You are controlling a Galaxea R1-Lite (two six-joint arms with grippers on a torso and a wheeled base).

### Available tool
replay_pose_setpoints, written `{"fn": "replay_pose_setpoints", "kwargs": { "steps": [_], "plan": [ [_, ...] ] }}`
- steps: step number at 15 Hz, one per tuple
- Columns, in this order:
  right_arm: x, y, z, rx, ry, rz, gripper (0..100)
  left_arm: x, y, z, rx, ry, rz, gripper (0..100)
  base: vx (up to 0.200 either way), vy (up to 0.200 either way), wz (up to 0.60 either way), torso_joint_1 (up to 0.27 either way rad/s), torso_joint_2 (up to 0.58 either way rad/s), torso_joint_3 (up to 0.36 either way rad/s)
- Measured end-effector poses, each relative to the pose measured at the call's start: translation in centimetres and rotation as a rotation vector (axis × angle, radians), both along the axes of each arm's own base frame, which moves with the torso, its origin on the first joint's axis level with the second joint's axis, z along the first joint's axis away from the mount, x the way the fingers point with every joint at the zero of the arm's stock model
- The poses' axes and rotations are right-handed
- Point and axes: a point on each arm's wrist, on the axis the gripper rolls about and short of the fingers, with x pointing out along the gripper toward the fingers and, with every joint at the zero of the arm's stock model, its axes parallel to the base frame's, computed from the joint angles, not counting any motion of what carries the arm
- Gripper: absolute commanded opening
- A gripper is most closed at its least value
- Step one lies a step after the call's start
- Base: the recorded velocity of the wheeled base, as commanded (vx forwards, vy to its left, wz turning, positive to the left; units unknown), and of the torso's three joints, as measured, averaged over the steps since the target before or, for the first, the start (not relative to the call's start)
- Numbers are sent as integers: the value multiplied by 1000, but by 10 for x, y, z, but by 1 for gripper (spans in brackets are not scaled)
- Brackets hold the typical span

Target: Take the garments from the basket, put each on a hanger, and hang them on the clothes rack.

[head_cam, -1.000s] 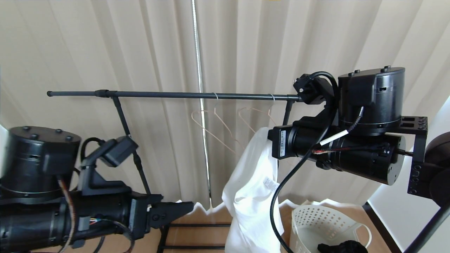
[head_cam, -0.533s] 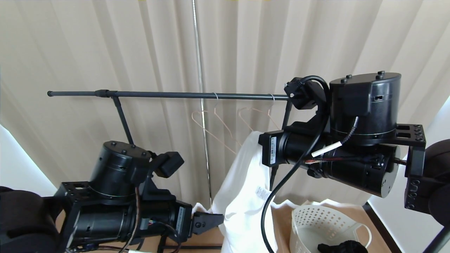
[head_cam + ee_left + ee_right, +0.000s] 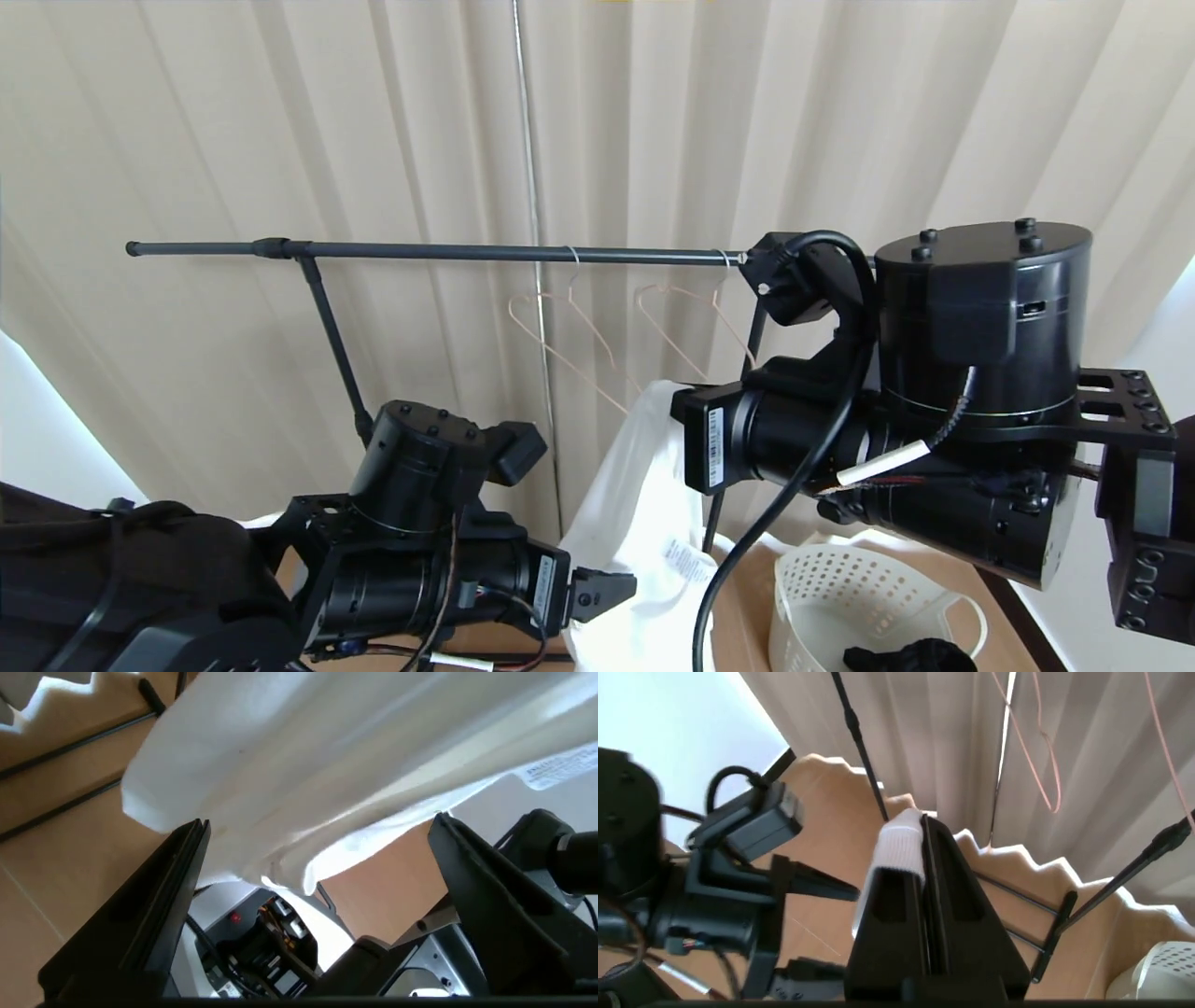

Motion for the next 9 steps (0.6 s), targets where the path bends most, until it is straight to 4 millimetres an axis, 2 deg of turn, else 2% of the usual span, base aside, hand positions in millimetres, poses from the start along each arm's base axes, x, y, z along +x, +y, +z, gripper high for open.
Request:
{"fn": "replay_pose_setpoints", "kwargs": {
  "steps": [4, 9],
  "plan": [
    [-13, -3, 3, 2, -8, 26, 0, 12, -9, -10, 25, -8, 45, 100, 0, 0, 0, 0, 0, 0],
    [-19, -8, 6, 6, -15, 34, 0, 30, -22, -15, 40, -24, 118, 100, 0, 0, 0, 0, 0, 0]
  ]
}}
